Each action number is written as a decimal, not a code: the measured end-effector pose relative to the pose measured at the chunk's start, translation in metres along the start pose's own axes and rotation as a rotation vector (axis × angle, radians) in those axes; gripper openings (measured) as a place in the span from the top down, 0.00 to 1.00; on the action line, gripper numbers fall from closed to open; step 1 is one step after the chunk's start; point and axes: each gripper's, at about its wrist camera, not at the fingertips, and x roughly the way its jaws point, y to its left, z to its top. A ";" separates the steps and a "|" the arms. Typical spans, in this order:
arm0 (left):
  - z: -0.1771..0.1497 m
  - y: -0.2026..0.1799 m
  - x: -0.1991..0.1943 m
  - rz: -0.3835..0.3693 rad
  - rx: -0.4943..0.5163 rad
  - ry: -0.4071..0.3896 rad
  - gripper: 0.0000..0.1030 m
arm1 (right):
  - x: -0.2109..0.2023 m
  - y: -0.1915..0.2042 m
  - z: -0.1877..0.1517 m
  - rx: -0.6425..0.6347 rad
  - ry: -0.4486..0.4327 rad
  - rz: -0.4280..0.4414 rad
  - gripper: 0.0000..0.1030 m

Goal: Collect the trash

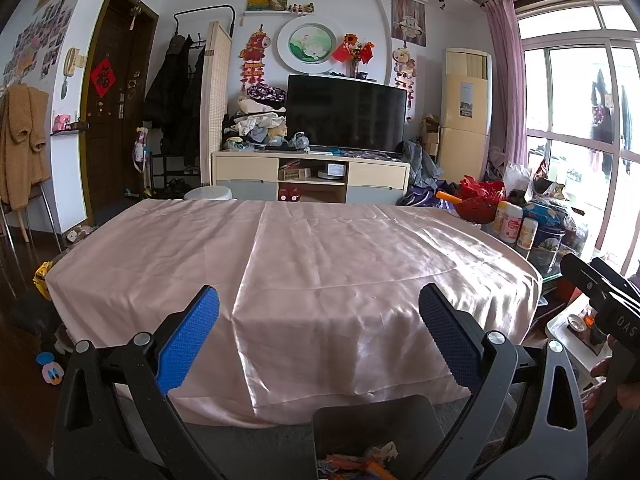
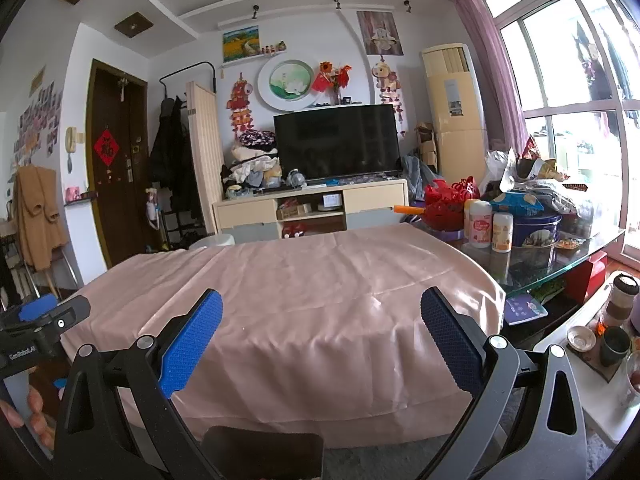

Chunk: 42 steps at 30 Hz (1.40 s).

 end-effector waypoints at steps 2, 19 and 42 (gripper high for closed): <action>0.000 0.000 -0.001 0.000 0.000 -0.001 0.08 | -0.001 0.001 0.000 0.003 -0.003 -0.002 0.03; -0.004 -0.004 -0.001 0.005 -0.005 0.011 0.08 | -0.001 0.000 -0.001 0.002 -0.002 -0.001 0.03; -0.002 -0.010 -0.002 0.016 -0.034 0.023 0.08 | -0.004 0.000 0.000 0.005 0.007 -0.008 0.03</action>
